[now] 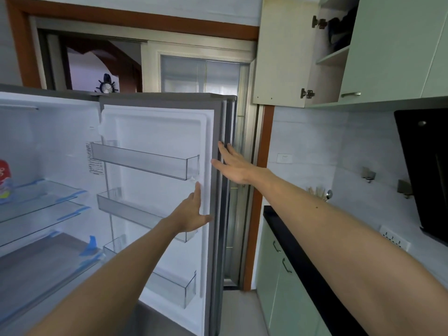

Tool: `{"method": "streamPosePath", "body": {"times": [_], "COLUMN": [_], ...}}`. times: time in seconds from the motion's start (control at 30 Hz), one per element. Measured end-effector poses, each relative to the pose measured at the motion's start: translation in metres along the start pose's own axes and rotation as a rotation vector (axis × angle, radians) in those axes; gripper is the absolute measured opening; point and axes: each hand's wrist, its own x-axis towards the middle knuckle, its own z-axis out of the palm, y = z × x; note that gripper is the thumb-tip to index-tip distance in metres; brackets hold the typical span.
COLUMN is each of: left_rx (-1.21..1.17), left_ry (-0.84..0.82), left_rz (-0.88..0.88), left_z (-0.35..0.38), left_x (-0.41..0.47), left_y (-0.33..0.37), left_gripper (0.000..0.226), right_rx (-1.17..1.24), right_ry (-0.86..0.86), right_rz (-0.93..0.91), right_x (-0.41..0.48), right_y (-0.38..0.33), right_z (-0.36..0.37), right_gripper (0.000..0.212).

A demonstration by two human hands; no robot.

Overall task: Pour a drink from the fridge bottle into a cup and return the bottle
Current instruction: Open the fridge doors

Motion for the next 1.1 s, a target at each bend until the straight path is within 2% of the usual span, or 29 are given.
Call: {"method": "streamPosePath", "body": {"times": [0.5, 0.73, 0.97, 1.1], "left_rx": [0.052, 0.142, 0.287, 0.331], "left_ry": [-0.084, -0.13, -0.131, -0.115], "left_rz": [-0.001, -0.072, -0.241, -0.309], "left_z": [-0.001, -0.029, -0.085, -0.122], "left_x": [0.018, -0.011, -0.078, -0.123], "left_y": [-0.001, -0.029, -0.1, -0.139], "left_gripper": [0.102, 0.09, 0.087, 0.087], "right_rx": [0.046, -0.127, -0.272, -0.294], "right_ry": [0.027, 0.125, -0.075, -0.115], "right_rz": [-0.009, 0.11, 0.127, 0.1], "right_x": [0.021, 0.018, -0.005, -0.005], "right_y": [0.023, 0.02, -0.028, -0.075], "right_z": [0.009, 0.018, 0.084, 0.12], "right_gripper": [0.077, 0.071, 0.07, 0.072]}}
